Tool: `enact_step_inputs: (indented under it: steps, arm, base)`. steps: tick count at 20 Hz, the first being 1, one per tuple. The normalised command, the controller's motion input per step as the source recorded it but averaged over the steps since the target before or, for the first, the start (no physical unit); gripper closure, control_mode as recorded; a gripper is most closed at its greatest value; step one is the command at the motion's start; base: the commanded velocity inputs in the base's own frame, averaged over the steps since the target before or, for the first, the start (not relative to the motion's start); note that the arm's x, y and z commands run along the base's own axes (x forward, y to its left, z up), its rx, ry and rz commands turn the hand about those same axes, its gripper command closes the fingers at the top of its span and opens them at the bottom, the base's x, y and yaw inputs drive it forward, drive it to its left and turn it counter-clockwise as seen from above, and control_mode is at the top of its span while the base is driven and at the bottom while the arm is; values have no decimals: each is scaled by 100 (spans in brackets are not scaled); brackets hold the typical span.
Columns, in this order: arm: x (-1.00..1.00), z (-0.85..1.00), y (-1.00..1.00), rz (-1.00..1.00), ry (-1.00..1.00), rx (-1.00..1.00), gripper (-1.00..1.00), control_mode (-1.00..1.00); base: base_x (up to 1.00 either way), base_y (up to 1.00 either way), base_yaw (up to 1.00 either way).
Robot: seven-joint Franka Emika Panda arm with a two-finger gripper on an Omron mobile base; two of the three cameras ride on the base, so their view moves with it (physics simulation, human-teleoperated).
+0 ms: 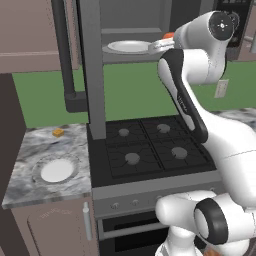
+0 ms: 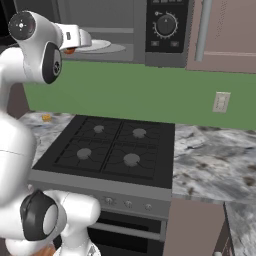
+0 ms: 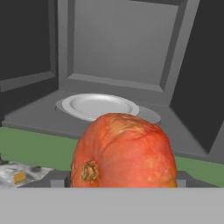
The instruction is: Pick the squash from the counter and place it in the microwave. Then turn on the microwave.
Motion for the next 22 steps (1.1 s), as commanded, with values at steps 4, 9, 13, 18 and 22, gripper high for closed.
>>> enact_step_inputs:
  steps: [4, 9, 13, 18, 22]
  arm:
    - [20, 0, 9, 0, 0, 0, 100, -100]
    - [20, 0, 11, 0, 0, 0, 100, -100]
    - [22, 0, 5, -1, 0, 0, 100, -100]
    - [23, 0, 0, -1, 0, 0, 100, -100]
    - [25, 0, 4, 0, 0, 0, 100, -100]
  base:
    - [0, 0, 0]
    - [0, 0, 0]
    - [0, 0, 0]
    - [0, 0, 0]
    - [0, 0, 0]
